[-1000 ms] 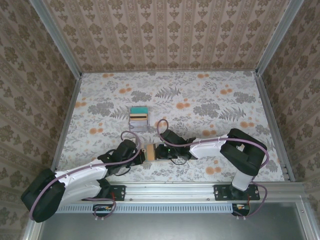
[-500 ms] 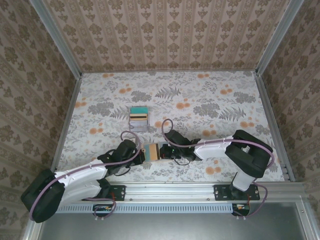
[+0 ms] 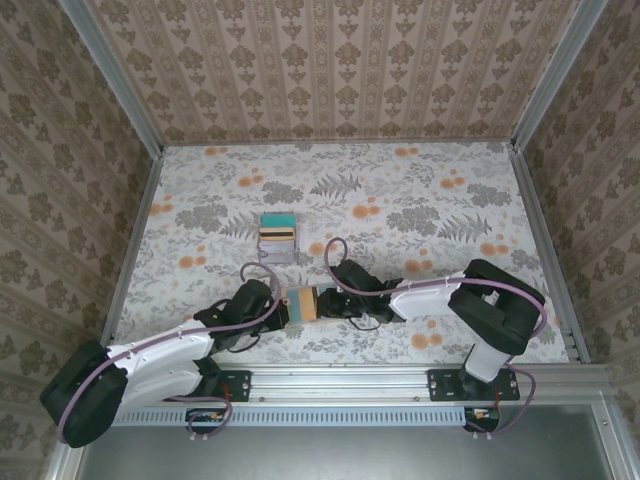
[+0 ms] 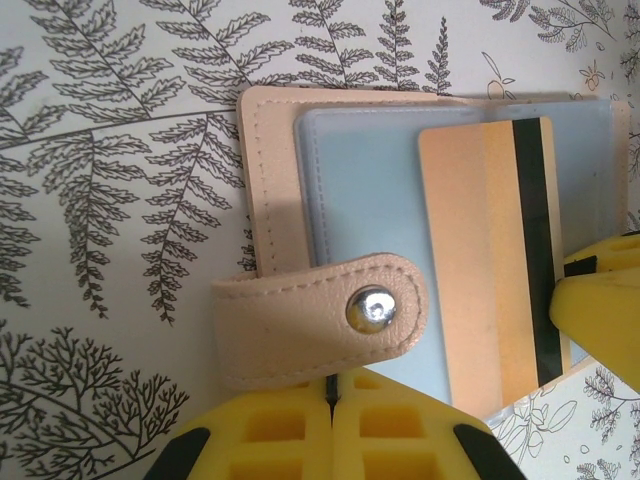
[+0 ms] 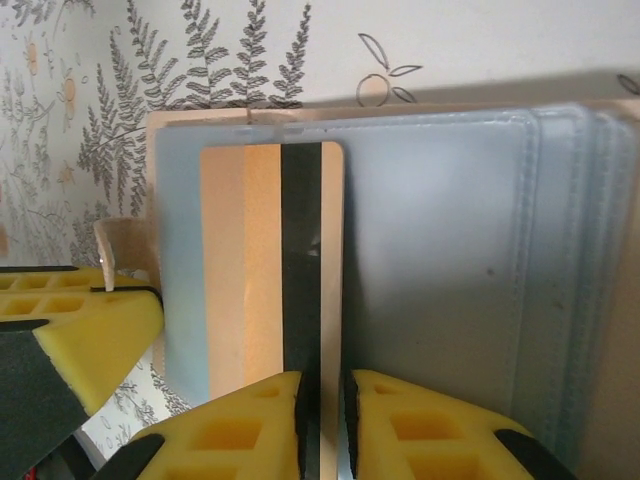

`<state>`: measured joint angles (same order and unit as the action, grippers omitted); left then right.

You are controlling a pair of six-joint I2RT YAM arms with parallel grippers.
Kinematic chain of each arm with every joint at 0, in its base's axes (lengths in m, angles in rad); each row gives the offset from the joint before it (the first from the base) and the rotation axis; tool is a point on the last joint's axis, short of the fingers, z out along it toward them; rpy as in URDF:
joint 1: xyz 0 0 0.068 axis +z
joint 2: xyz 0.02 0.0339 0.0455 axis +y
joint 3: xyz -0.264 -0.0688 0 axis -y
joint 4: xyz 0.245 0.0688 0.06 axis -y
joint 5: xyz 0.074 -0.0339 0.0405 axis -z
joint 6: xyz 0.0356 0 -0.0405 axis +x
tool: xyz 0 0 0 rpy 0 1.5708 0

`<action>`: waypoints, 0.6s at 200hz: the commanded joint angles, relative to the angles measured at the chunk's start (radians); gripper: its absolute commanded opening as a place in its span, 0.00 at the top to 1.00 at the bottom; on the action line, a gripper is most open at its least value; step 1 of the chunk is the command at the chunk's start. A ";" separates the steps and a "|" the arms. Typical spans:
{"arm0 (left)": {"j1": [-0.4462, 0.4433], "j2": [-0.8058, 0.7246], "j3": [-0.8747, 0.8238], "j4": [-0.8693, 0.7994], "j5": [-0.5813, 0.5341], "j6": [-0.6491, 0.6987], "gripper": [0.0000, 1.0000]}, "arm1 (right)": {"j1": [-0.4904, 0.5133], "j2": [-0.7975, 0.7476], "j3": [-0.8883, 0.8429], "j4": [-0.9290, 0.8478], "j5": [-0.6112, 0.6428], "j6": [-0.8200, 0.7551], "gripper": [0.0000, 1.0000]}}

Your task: Take the credit cards out of the card holder

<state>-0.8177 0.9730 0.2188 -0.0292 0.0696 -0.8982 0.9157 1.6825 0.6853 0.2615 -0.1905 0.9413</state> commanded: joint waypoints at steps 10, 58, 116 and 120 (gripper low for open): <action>-0.004 0.000 0.004 -0.081 -0.021 -0.008 1.00 | -0.003 0.042 -0.001 0.044 -0.033 -0.013 0.81; -0.005 -0.006 0.005 -0.089 -0.022 -0.008 1.00 | -0.007 0.009 -0.031 0.039 -0.008 -0.009 1.00; -0.004 -0.014 0.005 -0.095 -0.030 -0.007 1.00 | -0.032 -0.105 -0.114 0.018 0.049 -0.017 1.00; -0.005 -0.013 0.005 -0.096 -0.030 -0.007 1.00 | -0.034 -0.115 -0.119 0.016 0.052 -0.020 1.00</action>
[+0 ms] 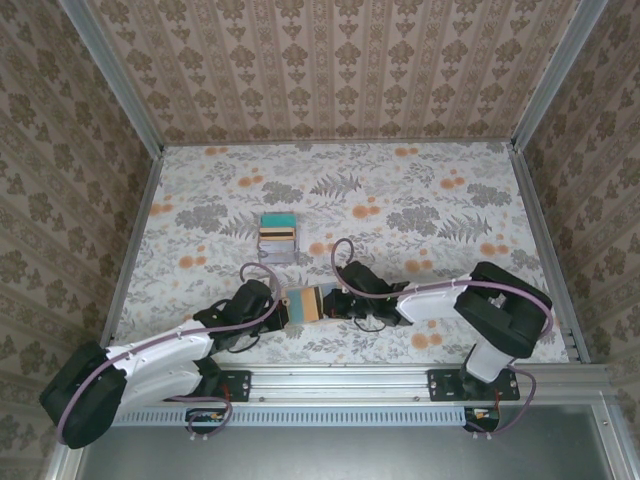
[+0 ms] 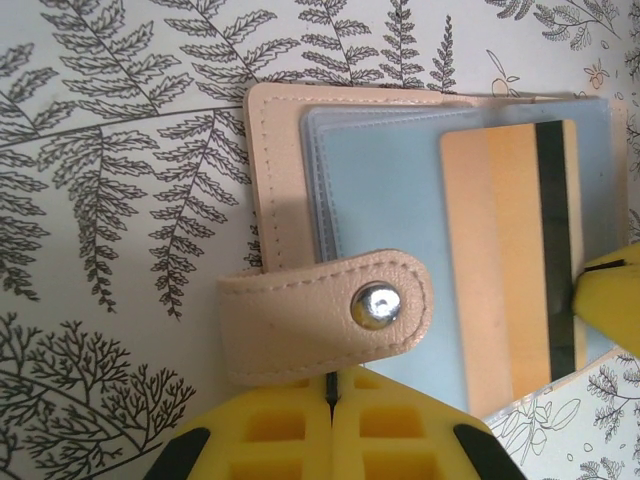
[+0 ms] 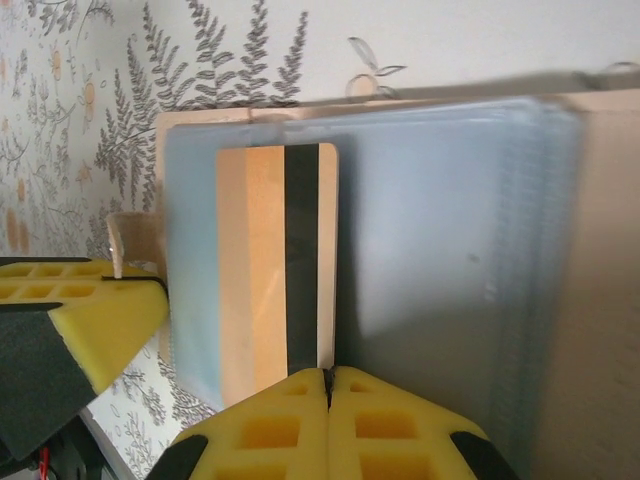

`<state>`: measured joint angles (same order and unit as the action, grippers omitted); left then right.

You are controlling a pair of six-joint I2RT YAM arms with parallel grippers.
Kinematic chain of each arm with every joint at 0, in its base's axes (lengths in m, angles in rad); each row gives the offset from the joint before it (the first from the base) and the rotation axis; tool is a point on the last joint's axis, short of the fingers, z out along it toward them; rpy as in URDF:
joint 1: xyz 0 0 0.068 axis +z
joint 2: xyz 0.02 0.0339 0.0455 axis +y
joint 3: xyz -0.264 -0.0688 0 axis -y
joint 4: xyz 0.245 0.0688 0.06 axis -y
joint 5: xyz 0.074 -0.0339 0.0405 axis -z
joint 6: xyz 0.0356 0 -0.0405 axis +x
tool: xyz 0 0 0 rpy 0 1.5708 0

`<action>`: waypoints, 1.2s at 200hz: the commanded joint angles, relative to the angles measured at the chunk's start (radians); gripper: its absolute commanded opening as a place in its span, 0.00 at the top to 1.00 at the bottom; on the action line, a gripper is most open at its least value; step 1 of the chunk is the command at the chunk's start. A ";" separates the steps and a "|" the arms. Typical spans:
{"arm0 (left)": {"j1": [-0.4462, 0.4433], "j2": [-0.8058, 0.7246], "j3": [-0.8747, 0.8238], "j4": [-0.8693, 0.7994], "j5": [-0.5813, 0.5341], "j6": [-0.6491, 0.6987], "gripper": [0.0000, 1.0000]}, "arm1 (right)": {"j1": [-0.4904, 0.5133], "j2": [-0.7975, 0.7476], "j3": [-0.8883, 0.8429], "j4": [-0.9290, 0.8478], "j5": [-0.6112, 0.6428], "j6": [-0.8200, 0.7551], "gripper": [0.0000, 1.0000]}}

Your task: Take the credit cards out of the card holder

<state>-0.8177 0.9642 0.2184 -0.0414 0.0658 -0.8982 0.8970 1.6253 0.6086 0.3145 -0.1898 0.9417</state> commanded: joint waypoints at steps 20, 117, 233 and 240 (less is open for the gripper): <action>-0.004 -0.018 0.010 -0.096 -0.026 -0.005 1.00 | -0.024 -0.119 -0.052 -0.085 0.072 -0.065 1.00; 0.000 -0.190 0.090 -0.255 -0.032 0.020 0.68 | -0.042 -0.404 0.085 -0.441 0.184 -0.477 1.00; 0.074 -0.447 0.257 -0.682 -0.193 0.026 0.00 | -0.101 0.007 0.674 -0.608 0.075 -1.236 1.00; 0.080 -0.464 0.268 -0.705 -0.211 0.023 0.00 | -0.110 0.038 0.708 -0.608 0.055 -1.257 1.00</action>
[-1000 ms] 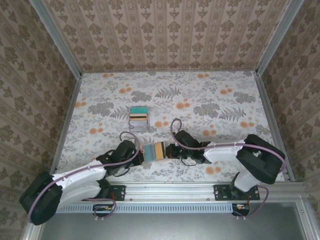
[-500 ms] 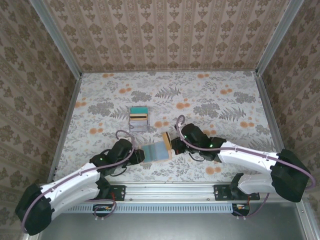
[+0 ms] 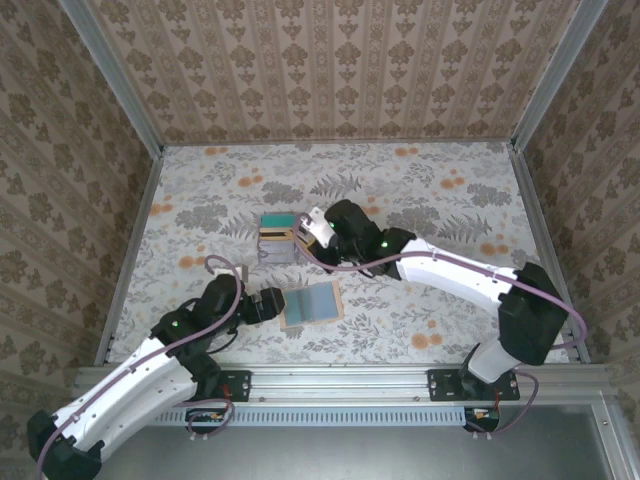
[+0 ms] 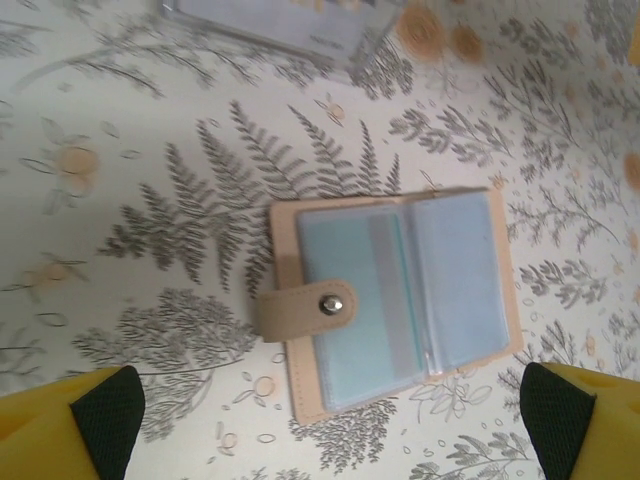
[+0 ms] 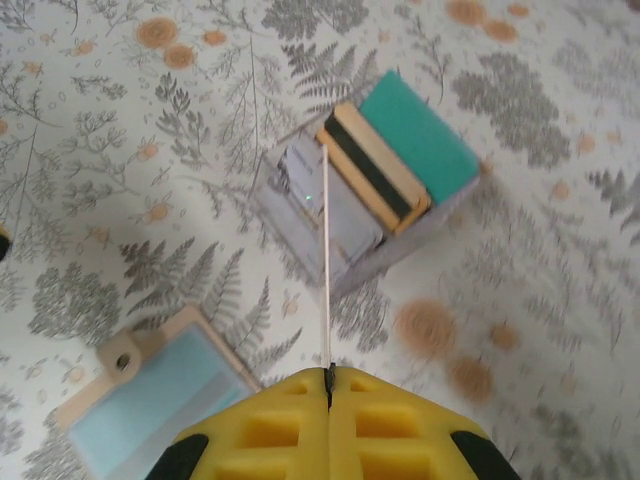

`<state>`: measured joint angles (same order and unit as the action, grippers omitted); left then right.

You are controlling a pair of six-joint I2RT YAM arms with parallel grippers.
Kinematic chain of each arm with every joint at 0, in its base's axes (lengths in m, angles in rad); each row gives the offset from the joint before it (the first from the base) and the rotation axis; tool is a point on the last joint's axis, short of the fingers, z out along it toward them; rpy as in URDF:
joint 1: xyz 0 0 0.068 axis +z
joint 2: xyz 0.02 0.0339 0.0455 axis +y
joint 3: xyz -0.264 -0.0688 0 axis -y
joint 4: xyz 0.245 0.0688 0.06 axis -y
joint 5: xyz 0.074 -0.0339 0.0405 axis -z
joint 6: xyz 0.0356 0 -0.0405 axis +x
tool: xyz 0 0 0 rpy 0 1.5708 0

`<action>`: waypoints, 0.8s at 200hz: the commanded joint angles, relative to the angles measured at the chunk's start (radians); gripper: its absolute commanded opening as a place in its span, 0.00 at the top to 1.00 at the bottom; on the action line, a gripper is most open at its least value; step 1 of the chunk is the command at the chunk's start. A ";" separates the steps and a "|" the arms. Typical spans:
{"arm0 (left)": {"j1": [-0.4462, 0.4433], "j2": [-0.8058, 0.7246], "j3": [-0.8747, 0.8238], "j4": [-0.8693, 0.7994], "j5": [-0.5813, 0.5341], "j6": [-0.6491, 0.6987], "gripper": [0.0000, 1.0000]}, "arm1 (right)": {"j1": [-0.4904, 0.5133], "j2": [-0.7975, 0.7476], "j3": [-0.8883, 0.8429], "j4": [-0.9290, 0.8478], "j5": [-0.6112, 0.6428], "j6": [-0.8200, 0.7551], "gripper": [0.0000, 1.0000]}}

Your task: Take the credit cards out of the card holder

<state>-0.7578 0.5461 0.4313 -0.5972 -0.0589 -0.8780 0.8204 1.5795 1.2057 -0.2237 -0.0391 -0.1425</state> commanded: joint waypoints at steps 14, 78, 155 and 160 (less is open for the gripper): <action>0.031 -0.077 0.075 -0.208 -0.123 -0.007 0.00 | -0.040 0.154 0.186 -0.084 -0.109 -0.221 1.00; 0.071 -0.159 0.176 -0.382 -0.249 -0.005 0.00 | -0.053 0.399 0.462 -0.193 -0.135 -0.412 1.00; 0.075 -0.186 0.160 -0.383 -0.246 -0.022 0.00 | -0.053 0.555 0.635 -0.309 -0.106 -0.485 1.00; 0.076 -0.186 0.159 -0.383 -0.245 -0.022 0.00 | -0.052 0.561 0.639 -0.309 -0.099 -0.488 1.00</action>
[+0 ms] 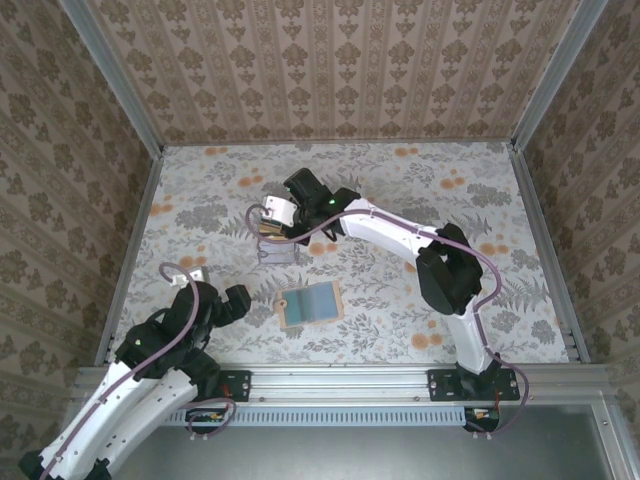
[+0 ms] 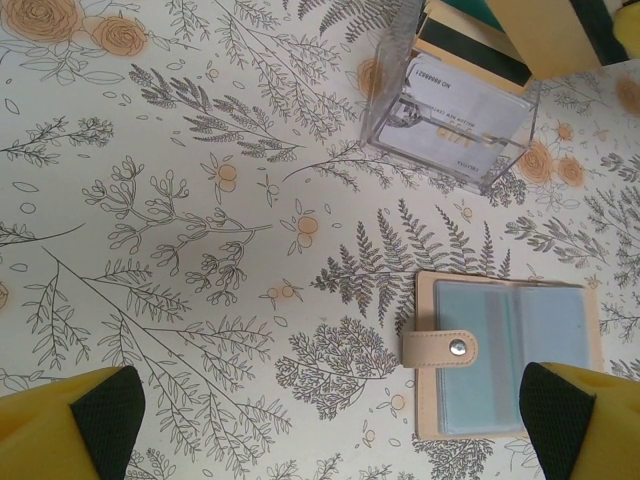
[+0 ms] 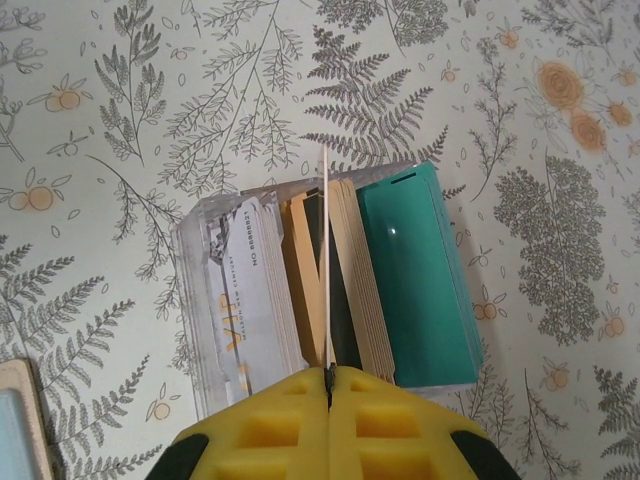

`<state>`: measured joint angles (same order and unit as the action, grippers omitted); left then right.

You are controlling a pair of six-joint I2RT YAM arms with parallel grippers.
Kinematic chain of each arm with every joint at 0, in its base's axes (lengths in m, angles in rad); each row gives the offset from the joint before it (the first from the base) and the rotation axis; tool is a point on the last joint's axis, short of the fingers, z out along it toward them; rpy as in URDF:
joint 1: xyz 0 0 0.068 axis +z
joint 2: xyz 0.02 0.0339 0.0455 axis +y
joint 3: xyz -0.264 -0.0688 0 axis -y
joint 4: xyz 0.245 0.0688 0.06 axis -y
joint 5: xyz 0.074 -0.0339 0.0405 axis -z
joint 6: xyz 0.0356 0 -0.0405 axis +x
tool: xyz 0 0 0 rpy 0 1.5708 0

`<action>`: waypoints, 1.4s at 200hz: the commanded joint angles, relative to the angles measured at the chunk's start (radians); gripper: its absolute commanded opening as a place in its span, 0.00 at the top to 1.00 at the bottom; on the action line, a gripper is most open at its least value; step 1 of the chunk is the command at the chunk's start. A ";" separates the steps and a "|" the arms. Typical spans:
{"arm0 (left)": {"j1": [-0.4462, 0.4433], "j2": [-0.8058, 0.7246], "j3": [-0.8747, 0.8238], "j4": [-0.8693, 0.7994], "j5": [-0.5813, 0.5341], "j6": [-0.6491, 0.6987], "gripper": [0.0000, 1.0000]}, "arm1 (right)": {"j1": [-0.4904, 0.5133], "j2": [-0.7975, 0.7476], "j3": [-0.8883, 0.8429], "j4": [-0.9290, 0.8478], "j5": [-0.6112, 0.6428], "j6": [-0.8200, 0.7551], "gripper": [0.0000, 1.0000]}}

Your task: Take the credit cards out of the card holder

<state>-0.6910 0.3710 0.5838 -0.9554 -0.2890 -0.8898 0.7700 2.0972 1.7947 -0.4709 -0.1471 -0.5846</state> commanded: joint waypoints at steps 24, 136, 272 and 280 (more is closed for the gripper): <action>0.008 -0.011 -0.004 -0.016 -0.009 -0.014 0.00 | -0.003 0.072 0.065 -0.093 0.043 -0.068 1.00; 0.019 -0.011 -0.018 0.004 0.022 -0.011 0.00 | -0.003 0.135 0.132 -0.104 0.086 -0.039 0.78; 0.025 0.099 -0.108 0.277 0.257 0.045 0.13 | -0.009 -0.313 -0.418 0.304 0.187 0.467 0.63; 0.025 0.116 -0.124 0.315 0.277 0.038 0.16 | -0.009 -0.351 -0.469 0.303 0.196 0.536 0.64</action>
<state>-0.6724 0.4484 0.4980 -0.7727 -0.1085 -0.8623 0.7670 1.8622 1.4292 -0.2451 -0.0120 -0.2916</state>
